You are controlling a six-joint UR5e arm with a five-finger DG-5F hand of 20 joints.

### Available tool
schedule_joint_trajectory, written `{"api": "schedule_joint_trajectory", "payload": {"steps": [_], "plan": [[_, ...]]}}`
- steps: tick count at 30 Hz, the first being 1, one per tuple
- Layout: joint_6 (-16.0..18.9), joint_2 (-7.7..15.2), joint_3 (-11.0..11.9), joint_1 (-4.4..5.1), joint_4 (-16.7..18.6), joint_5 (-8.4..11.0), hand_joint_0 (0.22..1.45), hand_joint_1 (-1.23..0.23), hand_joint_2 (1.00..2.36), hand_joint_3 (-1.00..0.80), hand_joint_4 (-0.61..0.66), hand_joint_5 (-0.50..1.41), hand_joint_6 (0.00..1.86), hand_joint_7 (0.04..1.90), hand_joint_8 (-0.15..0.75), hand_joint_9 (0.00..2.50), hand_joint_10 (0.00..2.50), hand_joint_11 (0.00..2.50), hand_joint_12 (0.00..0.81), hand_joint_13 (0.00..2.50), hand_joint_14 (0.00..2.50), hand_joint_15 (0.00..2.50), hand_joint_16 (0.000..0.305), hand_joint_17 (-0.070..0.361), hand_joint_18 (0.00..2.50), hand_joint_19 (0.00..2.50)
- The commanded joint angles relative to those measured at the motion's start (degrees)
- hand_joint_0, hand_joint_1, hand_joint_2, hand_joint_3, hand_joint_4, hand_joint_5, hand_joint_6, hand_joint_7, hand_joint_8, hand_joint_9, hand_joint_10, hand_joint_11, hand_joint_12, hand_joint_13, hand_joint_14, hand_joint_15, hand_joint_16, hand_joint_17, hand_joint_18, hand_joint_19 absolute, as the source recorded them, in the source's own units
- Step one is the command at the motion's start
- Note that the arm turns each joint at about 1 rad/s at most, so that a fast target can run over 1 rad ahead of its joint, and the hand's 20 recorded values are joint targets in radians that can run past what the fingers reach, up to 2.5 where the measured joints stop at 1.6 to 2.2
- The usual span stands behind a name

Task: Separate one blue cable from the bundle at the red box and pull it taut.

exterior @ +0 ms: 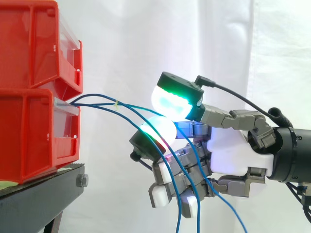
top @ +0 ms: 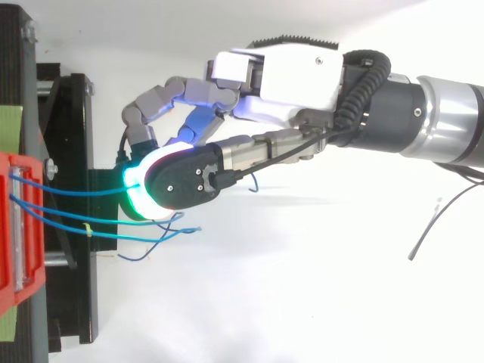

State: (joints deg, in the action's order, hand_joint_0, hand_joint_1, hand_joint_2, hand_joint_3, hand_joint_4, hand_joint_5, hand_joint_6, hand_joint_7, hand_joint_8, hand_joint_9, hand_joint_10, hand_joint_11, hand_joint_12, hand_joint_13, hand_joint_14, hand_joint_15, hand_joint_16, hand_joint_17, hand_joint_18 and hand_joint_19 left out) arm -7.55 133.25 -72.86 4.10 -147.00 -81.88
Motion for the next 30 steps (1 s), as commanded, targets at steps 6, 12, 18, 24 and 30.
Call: {"api": "schedule_joint_trajectory", "payload": {"steps": [6,12,18,24,30], "plan": [[-0.27,-0.01,0.00,0.03,-0.04,0.84,0.56,-0.58,1.02,-0.17,0.24,-0.18,0.79,1.33,0.345,0.91,0.02,0.87,0.374,0.90,0.02,0.50,0.053,0.118,0.94,0.84],[-0.71,-0.01,0.00,0.03,-0.04,1.19,0.57,-0.66,1.02,-0.23,0.25,-0.20,0.81,1.31,0.344,0.88,0.02,0.90,0.373,0.89,0.02,0.48,0.053,0.119,0.94,0.82],[-0.80,-0.01,0.00,0.03,-0.04,1.28,0.61,-0.70,1.01,-0.33,0.24,-0.22,0.83,1.28,0.336,0.86,0.02,0.92,0.363,0.88,0.02,0.47,0.052,0.118,0.94,0.79],[-1.06,0.08,0.00,0.03,-0.04,1.28,0.62,-0.71,1.01,-0.38,0.24,-0.22,0.83,1.28,0.336,0.85,0.02,0.91,0.362,0.88,0.02,0.47,0.052,0.117,0.94,0.77],[-1.06,-0.01,0.00,0.03,0.04,1.28,0.62,-0.71,1.01,-0.39,0.24,-0.22,0.84,1.28,0.336,0.85,0.02,0.91,0.361,0.88,0.02,0.47,0.052,0.116,0.94,0.77]]}}
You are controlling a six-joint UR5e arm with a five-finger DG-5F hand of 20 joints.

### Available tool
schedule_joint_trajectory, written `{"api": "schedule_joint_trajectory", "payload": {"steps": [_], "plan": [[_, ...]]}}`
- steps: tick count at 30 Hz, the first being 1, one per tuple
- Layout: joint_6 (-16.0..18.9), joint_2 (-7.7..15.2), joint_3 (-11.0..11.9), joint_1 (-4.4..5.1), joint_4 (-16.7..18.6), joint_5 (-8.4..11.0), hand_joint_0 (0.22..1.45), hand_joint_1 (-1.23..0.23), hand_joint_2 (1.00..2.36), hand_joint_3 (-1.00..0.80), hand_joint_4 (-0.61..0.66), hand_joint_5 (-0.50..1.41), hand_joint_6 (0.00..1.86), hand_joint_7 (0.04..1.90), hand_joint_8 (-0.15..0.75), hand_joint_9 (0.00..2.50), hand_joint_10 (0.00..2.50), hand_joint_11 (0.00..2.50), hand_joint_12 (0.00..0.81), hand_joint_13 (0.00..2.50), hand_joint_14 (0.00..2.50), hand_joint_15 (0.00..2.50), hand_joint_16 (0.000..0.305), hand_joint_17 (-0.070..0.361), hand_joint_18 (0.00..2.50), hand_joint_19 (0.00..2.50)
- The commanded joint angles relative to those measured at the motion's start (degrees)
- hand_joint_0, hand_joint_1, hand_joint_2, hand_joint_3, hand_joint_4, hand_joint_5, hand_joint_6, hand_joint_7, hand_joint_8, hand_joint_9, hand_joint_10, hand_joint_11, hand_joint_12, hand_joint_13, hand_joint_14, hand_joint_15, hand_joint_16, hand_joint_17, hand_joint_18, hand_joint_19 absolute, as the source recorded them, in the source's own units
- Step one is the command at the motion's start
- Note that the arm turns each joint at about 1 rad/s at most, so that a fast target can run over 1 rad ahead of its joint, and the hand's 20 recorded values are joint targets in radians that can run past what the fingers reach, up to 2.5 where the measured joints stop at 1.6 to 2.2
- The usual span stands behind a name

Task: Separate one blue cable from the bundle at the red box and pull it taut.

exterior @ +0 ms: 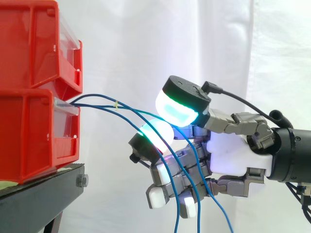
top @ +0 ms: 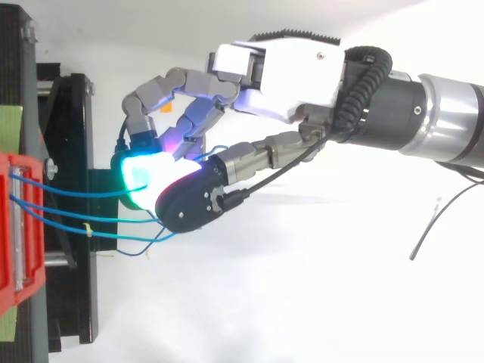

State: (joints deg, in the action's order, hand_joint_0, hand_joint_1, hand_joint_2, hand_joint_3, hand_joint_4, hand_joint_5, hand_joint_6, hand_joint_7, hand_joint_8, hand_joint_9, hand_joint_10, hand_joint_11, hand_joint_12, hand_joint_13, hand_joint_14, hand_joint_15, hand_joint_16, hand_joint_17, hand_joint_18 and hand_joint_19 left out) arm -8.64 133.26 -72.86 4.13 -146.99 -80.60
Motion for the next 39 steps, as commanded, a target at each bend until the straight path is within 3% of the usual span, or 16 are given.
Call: {"api": "schedule_joint_trajectory", "payload": {"steps": [1,7,10,12,17,24,29,33,39], "plan": [[0.03,0.07,0.00,0.00,0.04,0.09,0.62,-0.71,1.01,-0.38,0.23,-0.22,0.84,1.29,0.334,0.85,0.02,0.91,0.360,0.87,0.02,0.47,0.051,0.116,0.94,0.77],[0.12,-0.02,0.00,0.18,0.04,0.18,0.60,-0.71,1.02,-0.28,0.19,-0.22,0.85,1.34,0.336,0.85,0.02,0.90,0.361,0.88,0.02,0.47,0.051,0.116,0.94,0.78],[0.12,-0.02,0.00,0.26,0.13,0.18,0.60,-0.68,1.01,-0.34,0.23,-0.22,0.85,1.30,0.332,0.85,0.02,0.91,0.362,0.88,0.02,0.47,0.052,0.117,0.94,0.79],[0.12,-0.02,0.00,0.26,0.04,0.18,0.55,-0.57,1.00,-0.50,0.24,-0.22,0.85,1.28,0.337,0.86,0.02,0.89,0.367,0.88,0.02,0.47,0.054,0.120,0.94,0.81],[0.12,-0.02,0.00,0.18,0.13,0.18,0.57,-0.34,1.00,-0.50,0.23,-0.21,0.82,1.30,0.338,0.89,0.02,0.87,0.371,0.89,0.02,0.49,0.053,0.118,0.93,0.83],[0.20,-0.02,0.00,0.26,0.21,0.18,0.57,-0.50,1.02,-0.19,0.22,-0.20,0.83,1.35,0.345,0.90,0.02,0.88,0.372,0.89,0.02,0.49,0.052,0.118,0.92,0.84],[0.20,0.07,0.00,0.18,0.21,0.18,0.57,-0.63,1.03,-0.13,0.21,-0.21,0.84,1.36,0.338,0.88,0.02,0.89,0.370,0.88,0.02,0.49,0.053,0.119,0.92,0.84],[0.20,-0.02,0.00,0.18,0.21,0.26,0.57,-0.66,1.03,-0.14,0.18,-0.22,0.84,1.34,0.333,0.87,0.02,0.89,0.367,0.88,0.02,0.49,0.052,0.118,0.92,0.83],[0.29,-0.02,0.00,0.26,0.21,0.26,0.58,-0.62,1.01,-0.40,0.21,-0.21,0.83,1.27,0.332,0.88,0.02,0.88,0.365,0.88,0.02,0.48,0.052,0.117,0.93,0.81]]}}
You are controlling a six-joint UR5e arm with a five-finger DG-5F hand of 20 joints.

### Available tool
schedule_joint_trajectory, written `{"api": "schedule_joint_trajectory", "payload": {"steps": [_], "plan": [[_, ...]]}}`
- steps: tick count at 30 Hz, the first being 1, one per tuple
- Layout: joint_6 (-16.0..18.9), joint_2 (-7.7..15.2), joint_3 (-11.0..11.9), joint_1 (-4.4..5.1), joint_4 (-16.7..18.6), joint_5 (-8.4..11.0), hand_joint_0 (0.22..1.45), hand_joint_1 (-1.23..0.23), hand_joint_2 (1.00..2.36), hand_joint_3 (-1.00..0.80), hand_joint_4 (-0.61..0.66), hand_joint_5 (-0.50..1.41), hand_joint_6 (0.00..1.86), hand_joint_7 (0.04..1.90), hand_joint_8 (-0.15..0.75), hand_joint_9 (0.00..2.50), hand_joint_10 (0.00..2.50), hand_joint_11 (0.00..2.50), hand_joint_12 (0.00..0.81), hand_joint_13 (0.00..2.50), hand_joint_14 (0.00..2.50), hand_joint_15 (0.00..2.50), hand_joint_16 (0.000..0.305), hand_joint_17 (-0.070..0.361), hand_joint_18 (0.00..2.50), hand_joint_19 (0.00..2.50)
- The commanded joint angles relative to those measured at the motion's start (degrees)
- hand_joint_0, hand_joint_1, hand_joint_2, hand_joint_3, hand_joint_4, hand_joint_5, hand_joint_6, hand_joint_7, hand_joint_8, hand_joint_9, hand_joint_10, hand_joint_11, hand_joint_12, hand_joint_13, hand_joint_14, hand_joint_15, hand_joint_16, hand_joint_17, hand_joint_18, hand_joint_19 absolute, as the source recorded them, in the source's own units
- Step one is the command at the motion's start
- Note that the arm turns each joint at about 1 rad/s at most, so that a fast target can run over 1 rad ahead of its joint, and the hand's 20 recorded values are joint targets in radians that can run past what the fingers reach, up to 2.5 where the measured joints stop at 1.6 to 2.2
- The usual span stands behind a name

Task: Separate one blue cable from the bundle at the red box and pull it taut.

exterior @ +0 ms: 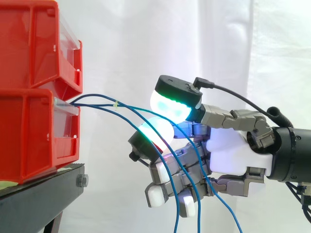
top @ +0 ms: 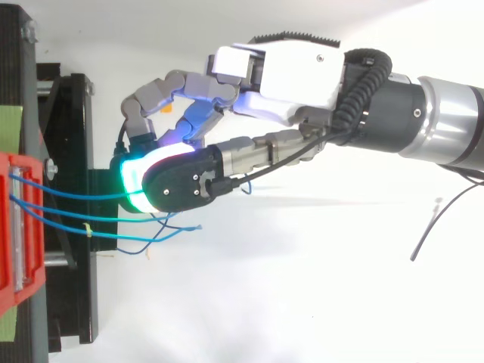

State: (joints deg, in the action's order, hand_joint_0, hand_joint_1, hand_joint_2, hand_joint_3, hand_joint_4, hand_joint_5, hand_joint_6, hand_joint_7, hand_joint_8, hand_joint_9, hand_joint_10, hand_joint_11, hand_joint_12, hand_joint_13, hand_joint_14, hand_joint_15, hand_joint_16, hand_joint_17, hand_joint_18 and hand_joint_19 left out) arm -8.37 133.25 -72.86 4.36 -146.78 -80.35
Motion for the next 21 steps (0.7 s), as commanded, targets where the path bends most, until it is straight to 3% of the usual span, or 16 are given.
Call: {"api": "schedule_joint_trajectory", "payload": {"steps": [1,12,21], "plan": [[0.02,-0.01,0.00,0.03,0.00,0.02,0.58,-0.59,1.01,-0.44,0.22,-0.21,0.83,1.26,0.331,0.89,0.02,0.87,0.368,0.89,0.02,0.48,0.052,0.118,0.93,0.81],[0.02,-0.01,0.00,0.38,0.09,0.81,0.56,-0.52,1.00,-0.50,0.23,-0.19,0.76,1.30,0.339,0.87,0.02,0.84,0.377,0.89,0.02,0.48,0.053,0.120,0.94,0.82],[0.11,-0.01,0.00,0.38,0.09,0.81,0.58,-0.60,1.03,-0.21,0.19,-0.20,0.83,1.35,0.340,0.89,0.02,0.85,0.372,0.90,0.02,0.48,0.052,0.118,0.95,0.81]]}}
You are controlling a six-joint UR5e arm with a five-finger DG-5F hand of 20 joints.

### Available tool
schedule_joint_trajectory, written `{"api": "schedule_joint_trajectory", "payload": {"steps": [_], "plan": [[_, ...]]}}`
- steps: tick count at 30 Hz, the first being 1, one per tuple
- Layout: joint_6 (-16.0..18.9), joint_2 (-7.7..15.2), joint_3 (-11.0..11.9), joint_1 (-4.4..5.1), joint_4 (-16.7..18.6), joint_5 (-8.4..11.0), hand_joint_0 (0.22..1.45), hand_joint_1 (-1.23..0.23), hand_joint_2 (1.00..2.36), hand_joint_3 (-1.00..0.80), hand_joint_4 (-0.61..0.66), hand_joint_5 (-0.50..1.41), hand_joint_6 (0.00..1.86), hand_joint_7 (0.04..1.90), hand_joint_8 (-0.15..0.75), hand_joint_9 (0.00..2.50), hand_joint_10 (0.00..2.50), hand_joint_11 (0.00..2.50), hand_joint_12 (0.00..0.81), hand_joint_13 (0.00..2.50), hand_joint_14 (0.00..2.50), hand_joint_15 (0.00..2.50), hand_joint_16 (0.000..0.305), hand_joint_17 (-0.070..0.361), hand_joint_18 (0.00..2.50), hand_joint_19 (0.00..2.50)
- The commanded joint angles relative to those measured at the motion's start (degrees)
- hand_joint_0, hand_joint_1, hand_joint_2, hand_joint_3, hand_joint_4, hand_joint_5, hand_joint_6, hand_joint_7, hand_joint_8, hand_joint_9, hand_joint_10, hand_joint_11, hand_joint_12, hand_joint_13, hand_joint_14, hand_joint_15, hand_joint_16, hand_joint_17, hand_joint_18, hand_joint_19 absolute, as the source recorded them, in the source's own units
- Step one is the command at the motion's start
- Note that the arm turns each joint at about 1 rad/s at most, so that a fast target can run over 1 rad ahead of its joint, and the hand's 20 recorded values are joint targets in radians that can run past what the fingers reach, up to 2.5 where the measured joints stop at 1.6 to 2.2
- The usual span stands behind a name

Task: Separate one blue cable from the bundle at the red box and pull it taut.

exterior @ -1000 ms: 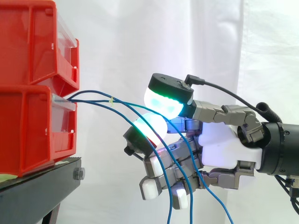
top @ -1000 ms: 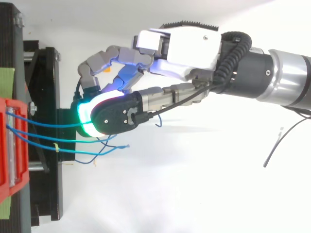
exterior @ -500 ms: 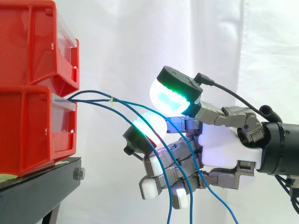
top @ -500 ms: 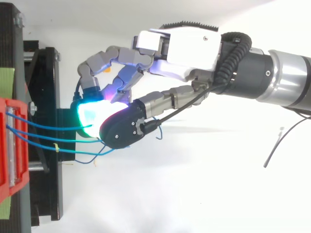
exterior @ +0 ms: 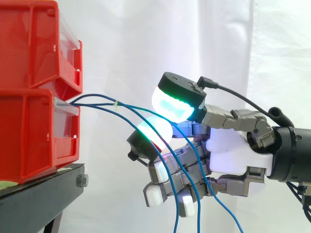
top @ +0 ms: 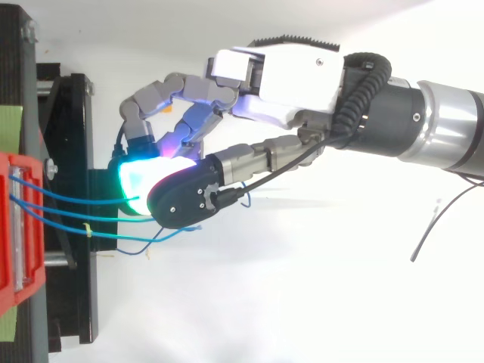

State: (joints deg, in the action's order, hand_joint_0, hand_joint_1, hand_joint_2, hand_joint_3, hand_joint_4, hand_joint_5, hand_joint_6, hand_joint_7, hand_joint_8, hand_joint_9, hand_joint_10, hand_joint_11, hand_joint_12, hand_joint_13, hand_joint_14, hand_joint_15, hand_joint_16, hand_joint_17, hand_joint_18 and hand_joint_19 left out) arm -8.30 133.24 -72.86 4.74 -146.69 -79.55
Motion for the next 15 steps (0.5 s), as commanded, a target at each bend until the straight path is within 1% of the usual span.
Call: {"api": "schedule_joint_trajectory", "payload": {"steps": [1,5,7,9,10,11,13,14,15], "plan": [[0.04,0.00,0.00,0.01,0.00,0.01,0.58,-0.61,1.03,-0.19,0.17,-0.20,0.83,1.35,0.341,0.89,0.02,0.85,0.375,0.90,0.02,0.48,0.053,0.118,0.95,0.81],[0.04,0.00,0.00,0.01,-0.09,0.01,0.57,-0.65,1.03,-0.11,0.12,-0.20,0.85,1.36,0.338,0.88,0.02,0.86,0.371,0.90,0.02,0.49,0.053,0.118,0.94,0.81],[0.13,0.00,0.00,0.01,-0.27,0.01,0.58,-0.67,1.03,-0.08,0.06,-0.20,0.85,1.37,0.333,0.88,0.02,0.86,0.369,0.89,0.02,0.48,0.052,0.118,0.94,0.81],[0.30,0.00,0.00,0.01,-0.27,0.01,0.58,-0.67,1.03,-0.07,0.04,-0.20,0.85,1.37,0.332,0.88,0.02,0.85,0.368,0.89,0.02,0.49,0.052,0.118,0.94,0.81],[0.30,0.00,0.00,0.01,-0.27,0.01,0.58,-0.68,1.03,-0.06,0.00,-0.20,0.85,1.37,0.329,0.88,0.02,0.86,0.366,0.89,0.02,0.48,0.052,0.117,0.94,0.80],[0.30,0.00,0.00,0.01,-0.27,-0.08,0.58,-0.68,1.03,-0.06,-0.02,-0.20,0.85,1.36,0.326,0.87,0.02,0.85,0.367,0.89,0.02,0.48,0.052,0.117,0.94,0.80],[0.30,0.00,0.00,0.01,-0.27,-0.08,0.58,-0.68,1.03,-0.09,0.01,-0.20,0.85,1.35,0.326,0.87,0.02,0.85,0.364,0.88,0.02,0.48,0.052,0.118,0.94,0.80],[0.30,0.00,0.00,0.01,-0.36,-0.08,0.57,-0.66,1.03,-0.20,0.08,-0.20,0.83,1.35,0.327,0.88,0.02,0.84,0.362,0.88,0.02,0.49,0.052,0.118,0.94,0.81],[0.30,0.00,0.00,0.01,-0.36,-0.17,0.58,-0.66,1.02,-0.24,0.09,-0.20,0.82,1.35,0.327,0.88,0.02,0.84,0.366,0.88,0.02,0.48,0.052,0.118,0.94,0.81]]}}
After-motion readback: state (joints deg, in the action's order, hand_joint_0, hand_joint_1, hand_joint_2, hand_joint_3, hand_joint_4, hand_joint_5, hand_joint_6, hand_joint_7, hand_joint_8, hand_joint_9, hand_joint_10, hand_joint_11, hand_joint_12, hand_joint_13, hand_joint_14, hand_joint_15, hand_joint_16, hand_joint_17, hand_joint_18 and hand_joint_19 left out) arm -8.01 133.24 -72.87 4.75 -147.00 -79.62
